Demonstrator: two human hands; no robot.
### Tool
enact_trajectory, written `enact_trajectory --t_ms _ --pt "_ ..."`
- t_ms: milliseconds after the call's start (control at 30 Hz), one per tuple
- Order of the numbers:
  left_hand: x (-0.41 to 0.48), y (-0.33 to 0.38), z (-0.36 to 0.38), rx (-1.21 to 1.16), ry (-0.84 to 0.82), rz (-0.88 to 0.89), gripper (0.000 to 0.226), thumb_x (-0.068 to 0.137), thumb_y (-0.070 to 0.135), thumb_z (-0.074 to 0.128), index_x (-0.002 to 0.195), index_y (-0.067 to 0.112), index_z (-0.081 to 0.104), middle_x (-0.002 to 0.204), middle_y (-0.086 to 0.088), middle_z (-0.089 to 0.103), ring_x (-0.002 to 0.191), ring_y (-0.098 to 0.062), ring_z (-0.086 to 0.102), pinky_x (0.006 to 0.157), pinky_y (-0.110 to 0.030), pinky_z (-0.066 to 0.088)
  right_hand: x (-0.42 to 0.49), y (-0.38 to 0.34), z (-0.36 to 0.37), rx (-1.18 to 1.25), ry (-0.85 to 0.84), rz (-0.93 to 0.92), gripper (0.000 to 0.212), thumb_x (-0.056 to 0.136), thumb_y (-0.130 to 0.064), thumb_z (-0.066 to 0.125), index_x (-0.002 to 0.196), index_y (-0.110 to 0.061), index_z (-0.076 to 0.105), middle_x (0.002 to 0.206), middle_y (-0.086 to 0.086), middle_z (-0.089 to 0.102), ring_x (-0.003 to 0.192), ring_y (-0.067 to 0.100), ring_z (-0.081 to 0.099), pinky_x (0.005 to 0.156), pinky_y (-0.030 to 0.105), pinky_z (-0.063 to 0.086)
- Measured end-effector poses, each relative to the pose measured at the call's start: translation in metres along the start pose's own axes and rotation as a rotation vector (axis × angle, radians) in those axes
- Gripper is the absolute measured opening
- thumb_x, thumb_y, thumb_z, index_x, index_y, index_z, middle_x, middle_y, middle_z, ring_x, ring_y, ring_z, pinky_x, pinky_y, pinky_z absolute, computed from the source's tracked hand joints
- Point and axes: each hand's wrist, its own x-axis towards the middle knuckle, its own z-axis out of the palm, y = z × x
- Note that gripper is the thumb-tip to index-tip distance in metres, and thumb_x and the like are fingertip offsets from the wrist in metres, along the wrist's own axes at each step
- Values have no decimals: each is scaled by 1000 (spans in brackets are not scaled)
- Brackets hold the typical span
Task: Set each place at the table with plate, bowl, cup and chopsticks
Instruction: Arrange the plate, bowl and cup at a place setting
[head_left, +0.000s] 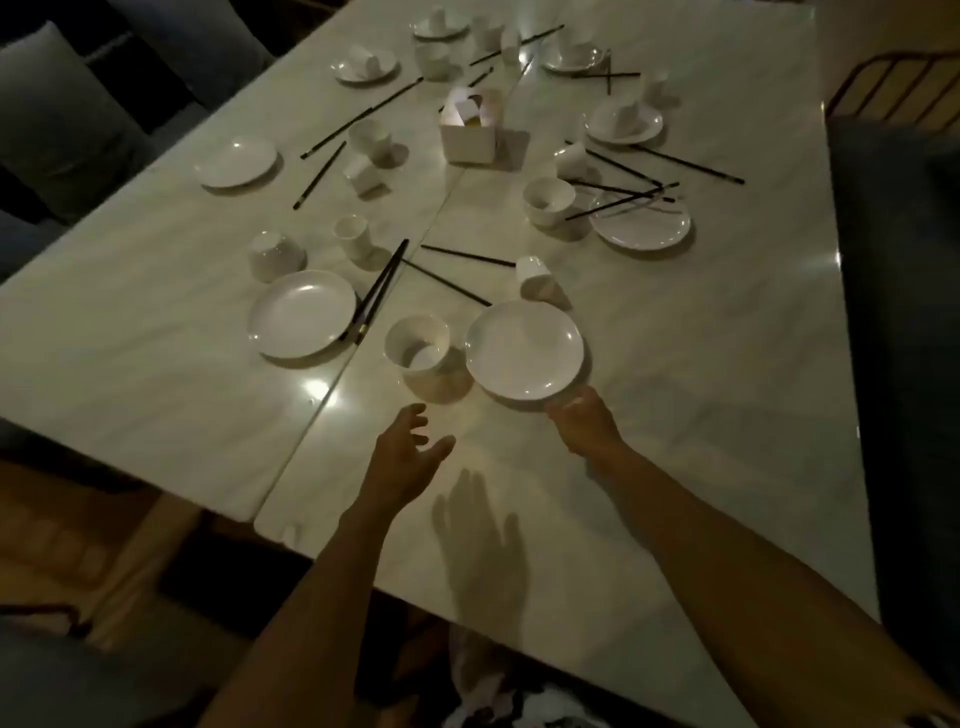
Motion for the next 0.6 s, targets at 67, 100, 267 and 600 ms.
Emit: enact_trajectory --t_ms 67,100,267,600 --pt "17 -1 -6 11 -40 -28 66 84 35 72 140 17 42 134 -6 55 101 -14 57 83 -31 50 20 -7 12 113 46 102 56 85 -34 65 134 -13 47 108 6 61 93 23 58 82 36 49" --pt "24 -3 -7 23 -71 -43 66 84 36 72 140 16 42 134 -7 55 102 -16 58 82 -31 50 30 -7 18 165 58 166 61 84 -36 65 137 -16 42 112 7 61 96 24 61 86 38 51" --pt "55 -10 -7 29 -156 -72 66 85 38 70 141 17 41 135 -6 54 102 -16 59 79 -28 49 92 19 46 371 173 352 74 69 -49 68 133 -21 42 99 8 65 89 29 66 78 51 59" --pt "80 -28 -11 149 -319 51 58 85 36 70 136 20 48 127 -4 59 108 -20 60 87 -37 54 32 14 49 298 278 263 54 83 -2 63 134 -6 47 123 14 59 111 32 58 91 43 53"
